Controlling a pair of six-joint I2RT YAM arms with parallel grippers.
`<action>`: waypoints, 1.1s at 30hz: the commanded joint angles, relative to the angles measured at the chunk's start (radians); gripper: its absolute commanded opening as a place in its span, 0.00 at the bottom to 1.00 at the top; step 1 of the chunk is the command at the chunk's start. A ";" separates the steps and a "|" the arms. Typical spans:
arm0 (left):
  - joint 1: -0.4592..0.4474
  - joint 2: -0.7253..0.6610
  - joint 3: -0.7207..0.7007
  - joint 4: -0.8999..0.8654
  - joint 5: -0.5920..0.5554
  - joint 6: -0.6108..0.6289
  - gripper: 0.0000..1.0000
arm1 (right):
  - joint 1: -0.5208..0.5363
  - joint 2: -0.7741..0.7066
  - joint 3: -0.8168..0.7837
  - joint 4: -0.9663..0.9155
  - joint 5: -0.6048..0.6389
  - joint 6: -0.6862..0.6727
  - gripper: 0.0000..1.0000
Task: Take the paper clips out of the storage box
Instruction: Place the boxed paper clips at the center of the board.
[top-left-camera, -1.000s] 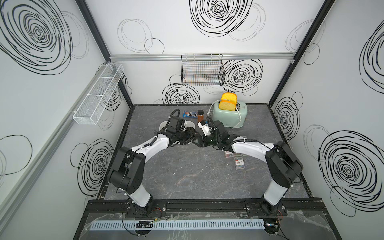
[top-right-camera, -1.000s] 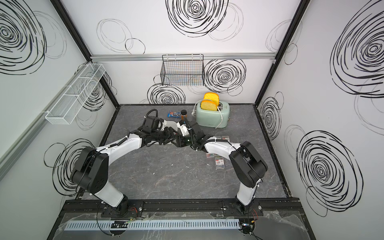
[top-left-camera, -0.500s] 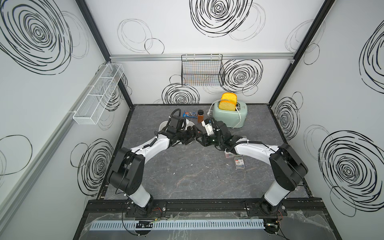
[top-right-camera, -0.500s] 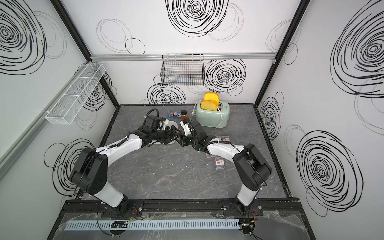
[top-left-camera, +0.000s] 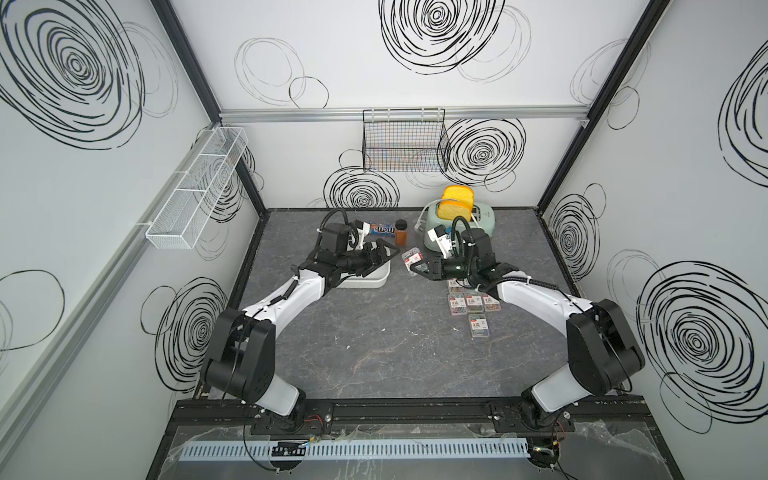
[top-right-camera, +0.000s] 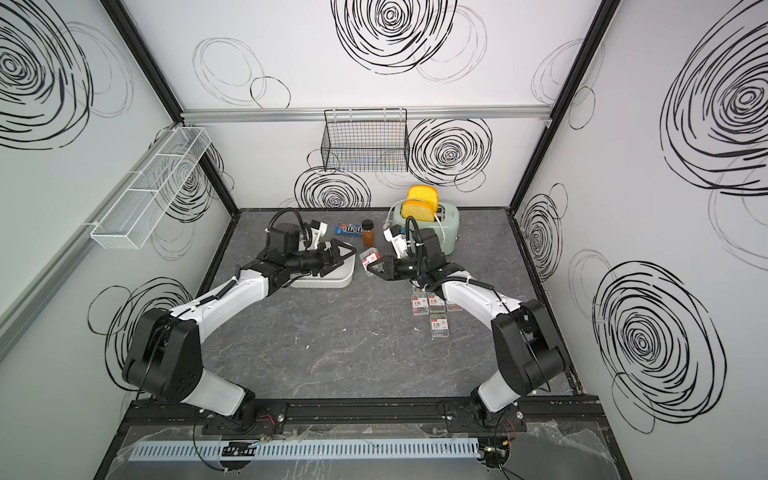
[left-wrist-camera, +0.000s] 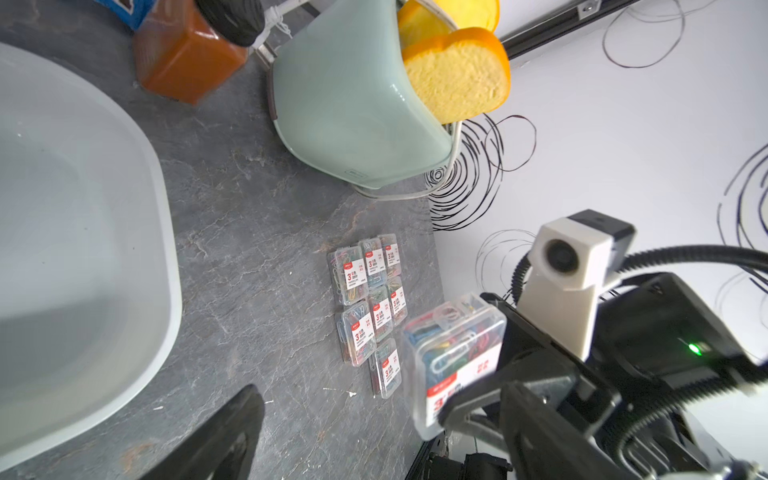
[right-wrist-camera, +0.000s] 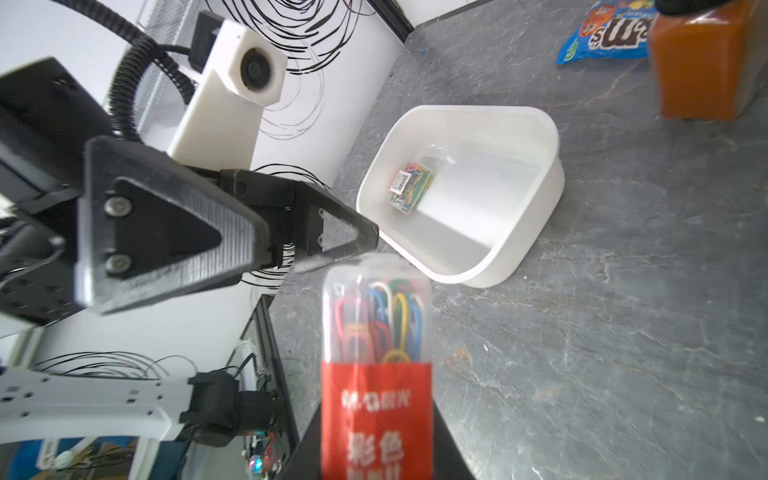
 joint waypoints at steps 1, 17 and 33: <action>-0.002 -0.021 -0.029 0.159 0.132 0.038 0.92 | -0.033 -0.026 -0.040 0.028 -0.220 0.036 0.26; -0.072 0.026 -0.056 0.333 0.238 0.022 0.73 | -0.050 0.008 -0.049 0.197 -0.443 0.188 0.29; -0.110 0.055 -0.054 0.379 0.248 -0.019 0.34 | -0.050 0.034 -0.046 0.235 -0.479 0.214 0.31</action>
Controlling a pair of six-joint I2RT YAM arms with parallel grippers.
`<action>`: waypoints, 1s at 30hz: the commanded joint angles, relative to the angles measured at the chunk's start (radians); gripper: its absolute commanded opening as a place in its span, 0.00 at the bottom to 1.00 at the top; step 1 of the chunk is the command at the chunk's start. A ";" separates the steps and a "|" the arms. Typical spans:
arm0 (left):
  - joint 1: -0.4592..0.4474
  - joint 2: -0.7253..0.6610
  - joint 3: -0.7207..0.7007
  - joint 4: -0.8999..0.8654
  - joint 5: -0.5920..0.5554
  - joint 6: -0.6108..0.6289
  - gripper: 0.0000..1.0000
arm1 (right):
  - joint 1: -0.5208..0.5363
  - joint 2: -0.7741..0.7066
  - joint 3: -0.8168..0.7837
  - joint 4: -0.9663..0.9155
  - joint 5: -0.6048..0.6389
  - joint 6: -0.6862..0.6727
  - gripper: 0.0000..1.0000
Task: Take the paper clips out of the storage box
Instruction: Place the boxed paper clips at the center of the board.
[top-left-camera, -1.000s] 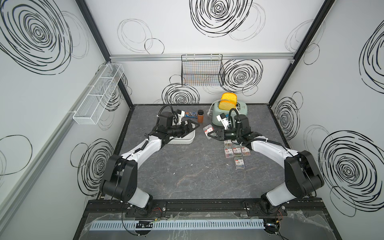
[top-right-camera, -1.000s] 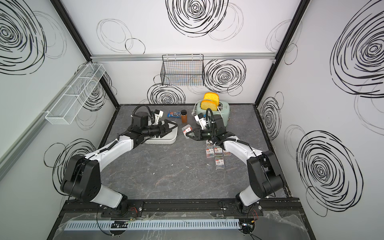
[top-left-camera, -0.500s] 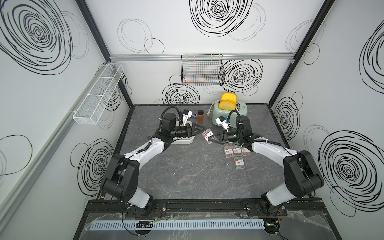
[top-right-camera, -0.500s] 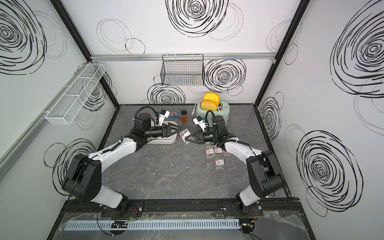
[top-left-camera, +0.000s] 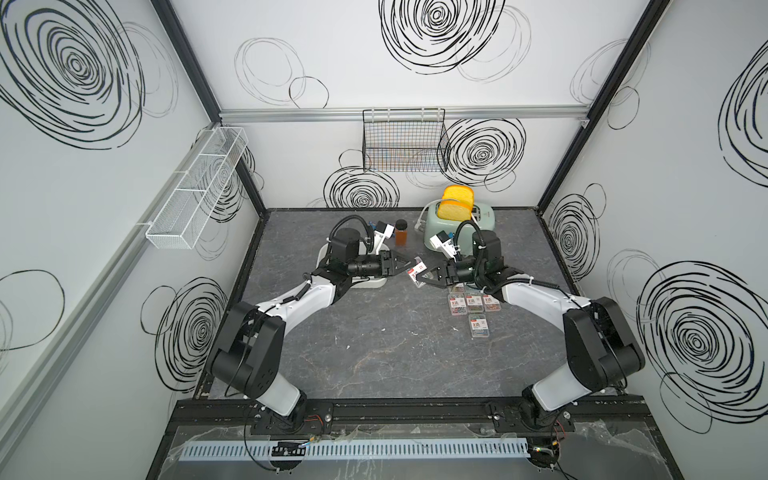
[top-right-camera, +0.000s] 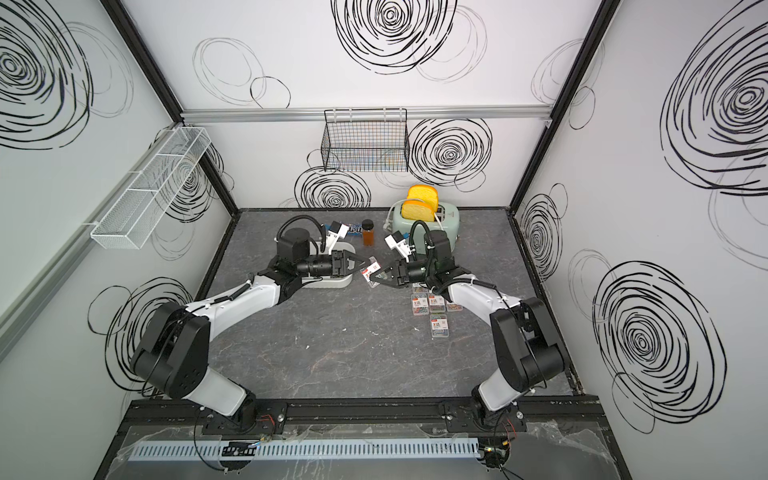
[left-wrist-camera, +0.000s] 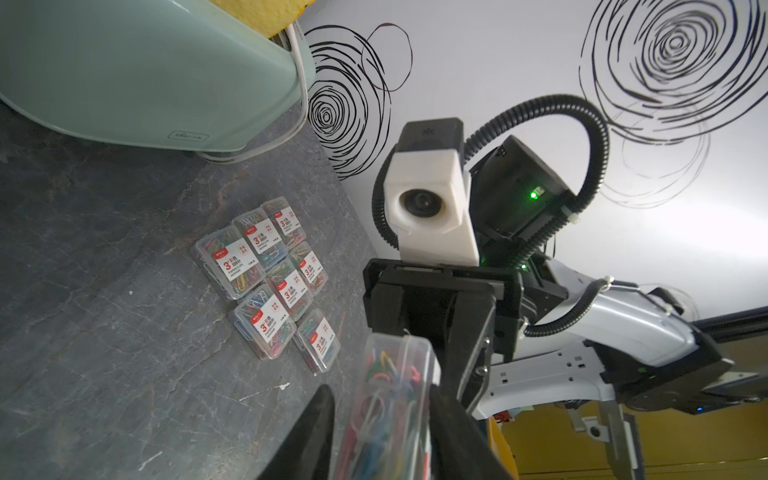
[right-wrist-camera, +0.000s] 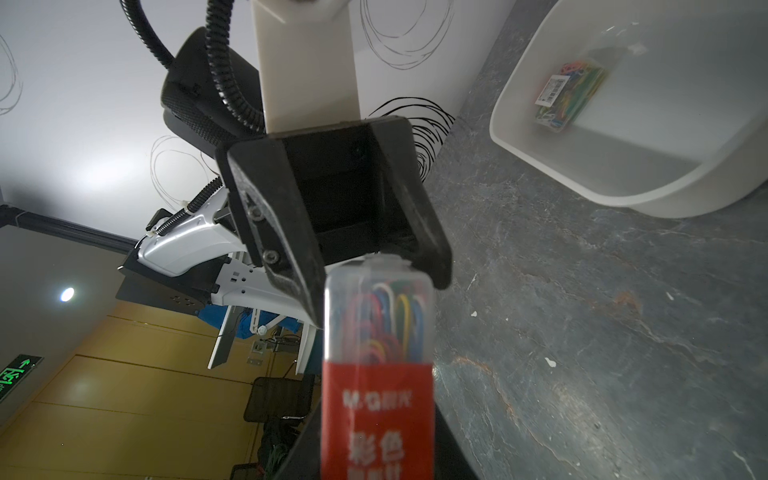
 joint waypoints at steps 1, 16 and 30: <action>-0.007 0.014 0.000 0.062 0.023 -0.012 0.33 | 0.000 0.010 0.018 0.046 -0.025 0.008 0.31; -0.018 0.026 0.011 0.031 0.014 -0.009 0.18 | -0.004 0.014 0.079 -0.107 0.028 -0.093 0.68; -0.004 0.073 0.163 -0.294 -0.085 0.035 0.16 | -0.015 -0.151 0.137 -0.614 0.551 -0.503 0.89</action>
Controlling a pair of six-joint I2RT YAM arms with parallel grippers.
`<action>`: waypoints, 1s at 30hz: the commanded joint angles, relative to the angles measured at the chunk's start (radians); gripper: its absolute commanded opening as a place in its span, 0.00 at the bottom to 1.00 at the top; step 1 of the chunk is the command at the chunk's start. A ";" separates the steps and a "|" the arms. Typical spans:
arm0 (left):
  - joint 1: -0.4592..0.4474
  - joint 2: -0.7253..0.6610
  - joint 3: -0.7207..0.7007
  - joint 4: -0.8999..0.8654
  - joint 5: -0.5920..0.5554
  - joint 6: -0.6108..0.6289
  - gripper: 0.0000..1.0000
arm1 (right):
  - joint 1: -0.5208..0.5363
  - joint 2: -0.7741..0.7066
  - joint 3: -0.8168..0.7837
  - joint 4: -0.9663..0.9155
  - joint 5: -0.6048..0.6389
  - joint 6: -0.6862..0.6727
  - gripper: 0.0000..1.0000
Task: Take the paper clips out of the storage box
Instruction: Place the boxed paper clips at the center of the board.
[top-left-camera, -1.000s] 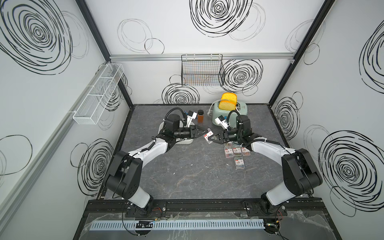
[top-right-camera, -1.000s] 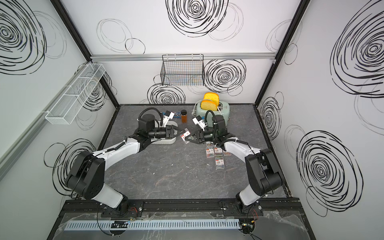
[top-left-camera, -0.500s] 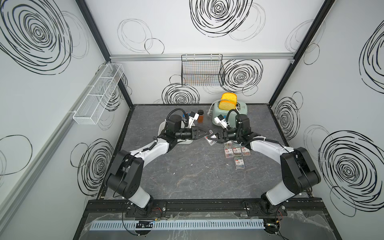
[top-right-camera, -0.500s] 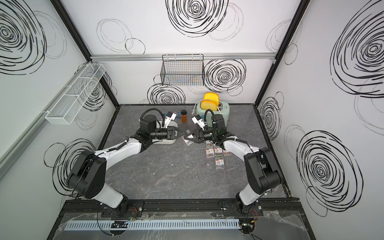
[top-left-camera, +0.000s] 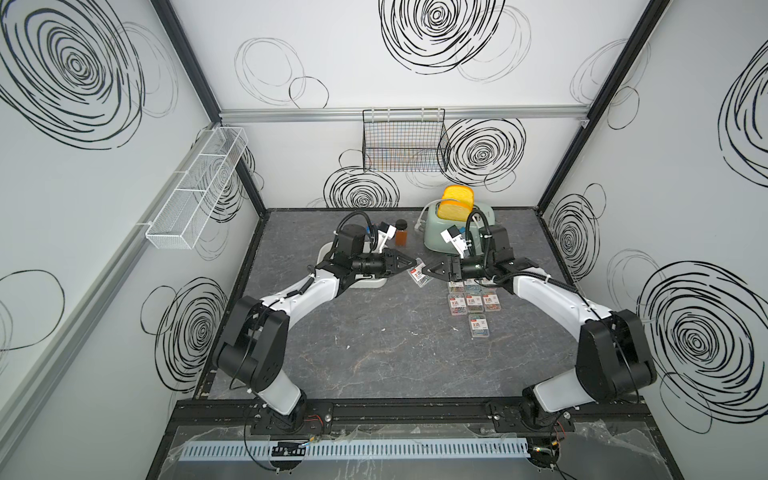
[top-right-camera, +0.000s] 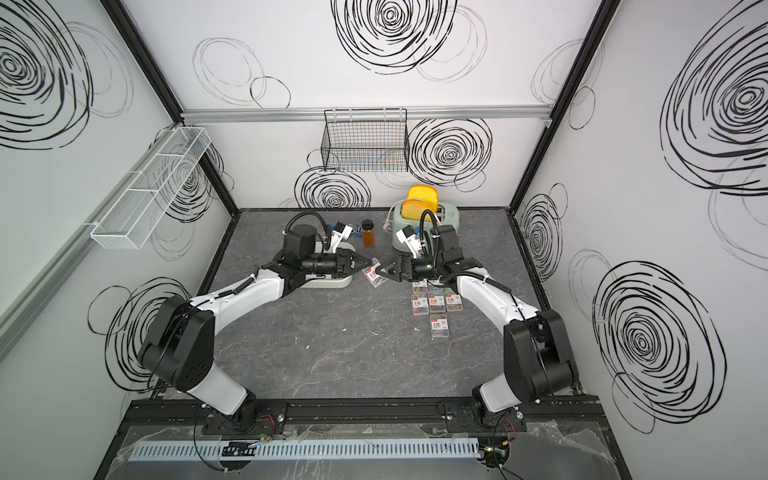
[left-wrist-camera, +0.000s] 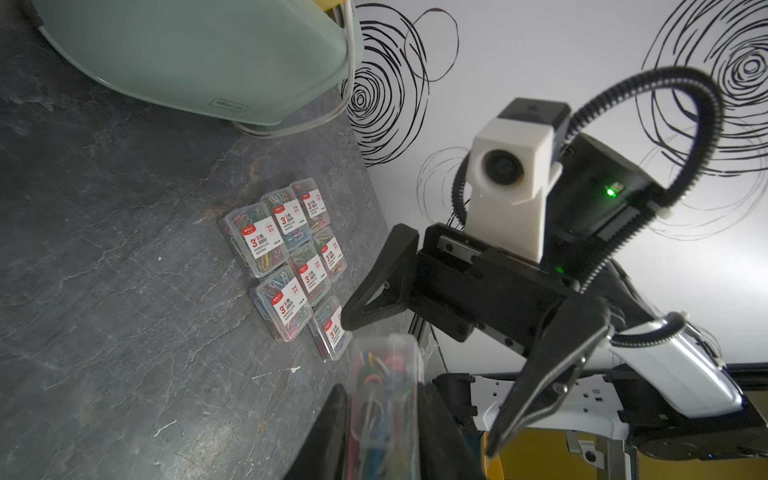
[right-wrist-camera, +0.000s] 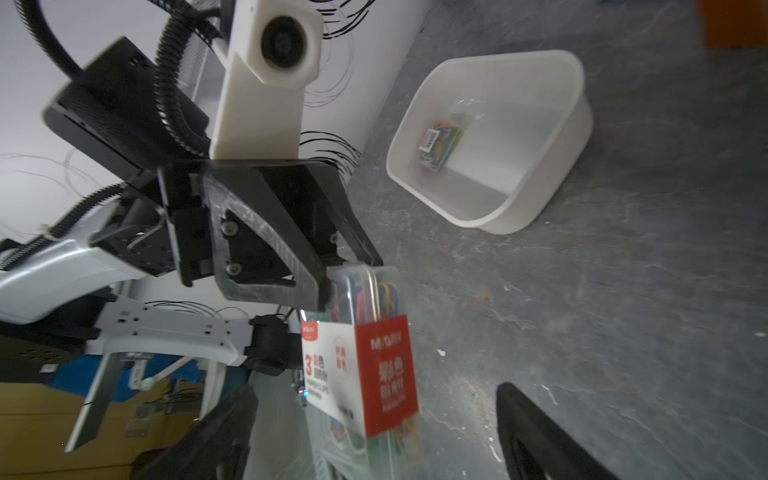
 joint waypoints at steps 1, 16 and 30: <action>0.001 0.022 0.058 -0.100 -0.039 0.021 0.16 | 0.042 -0.054 0.034 -0.150 0.279 -0.160 0.88; -0.064 0.092 0.152 -0.213 -0.098 0.032 0.15 | 0.188 -0.062 0.073 -0.159 0.624 -0.278 0.91; -0.081 0.119 0.185 -0.228 -0.092 0.042 0.16 | 0.227 -0.024 0.089 -0.195 0.657 -0.297 0.72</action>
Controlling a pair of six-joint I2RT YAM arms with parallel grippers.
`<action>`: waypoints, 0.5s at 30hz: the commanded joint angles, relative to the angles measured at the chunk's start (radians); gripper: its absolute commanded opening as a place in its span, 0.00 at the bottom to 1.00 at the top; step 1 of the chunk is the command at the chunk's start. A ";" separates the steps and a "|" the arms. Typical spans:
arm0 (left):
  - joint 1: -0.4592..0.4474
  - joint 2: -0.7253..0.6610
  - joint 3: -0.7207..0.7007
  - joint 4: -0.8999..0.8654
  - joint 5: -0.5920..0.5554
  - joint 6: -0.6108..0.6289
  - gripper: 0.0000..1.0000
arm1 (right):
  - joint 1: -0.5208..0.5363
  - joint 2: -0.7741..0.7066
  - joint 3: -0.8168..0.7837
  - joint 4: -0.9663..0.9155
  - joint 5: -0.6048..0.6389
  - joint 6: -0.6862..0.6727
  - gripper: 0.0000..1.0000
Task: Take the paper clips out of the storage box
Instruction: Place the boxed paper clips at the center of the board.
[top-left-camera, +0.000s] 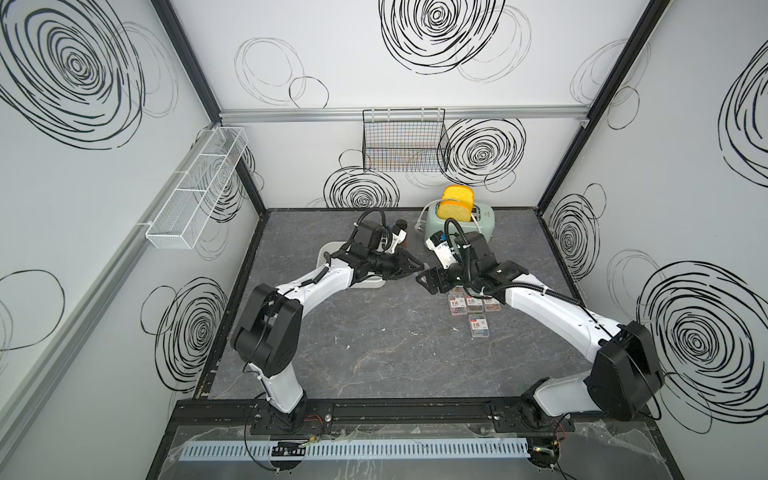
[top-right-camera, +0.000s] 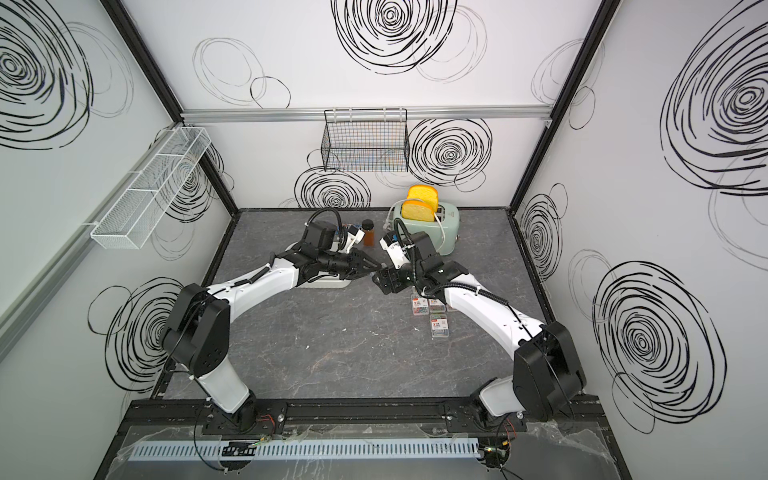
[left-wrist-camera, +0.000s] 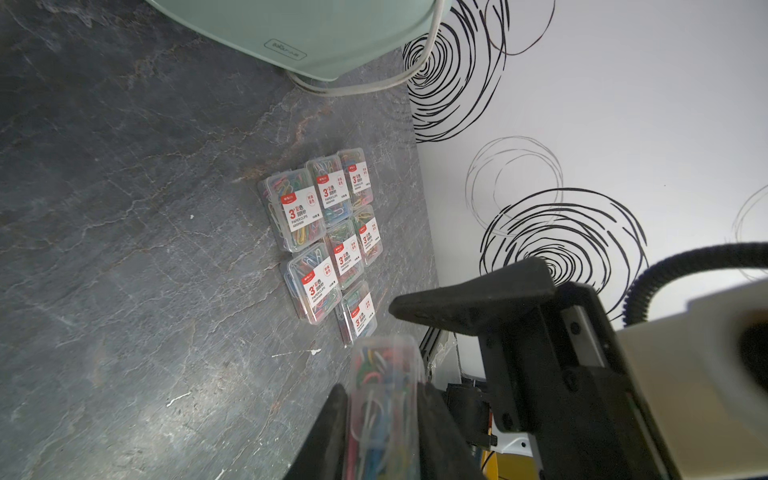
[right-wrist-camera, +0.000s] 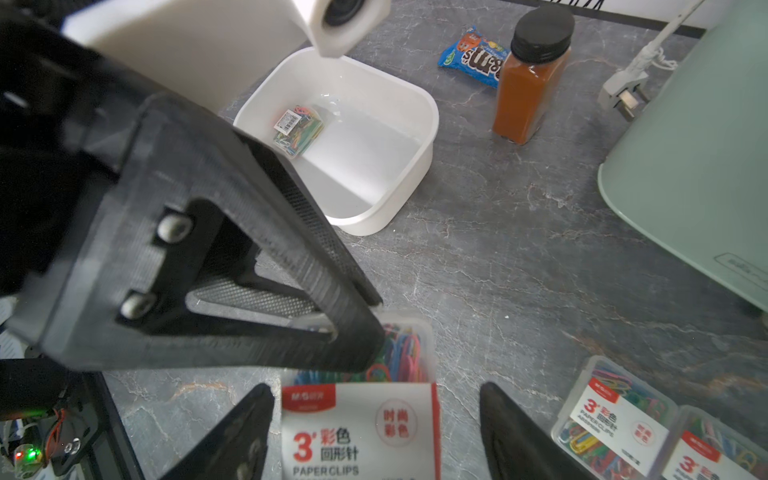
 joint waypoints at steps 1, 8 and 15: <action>-0.009 0.015 0.036 0.019 0.007 0.020 0.16 | 0.006 0.017 0.031 -0.035 0.024 -0.024 0.69; -0.014 0.016 0.031 0.007 0.010 0.033 0.18 | 0.011 0.035 0.041 -0.046 0.030 -0.035 0.50; -0.019 0.021 0.032 0.005 0.013 0.043 0.41 | 0.008 0.015 0.034 -0.072 0.068 -0.043 0.30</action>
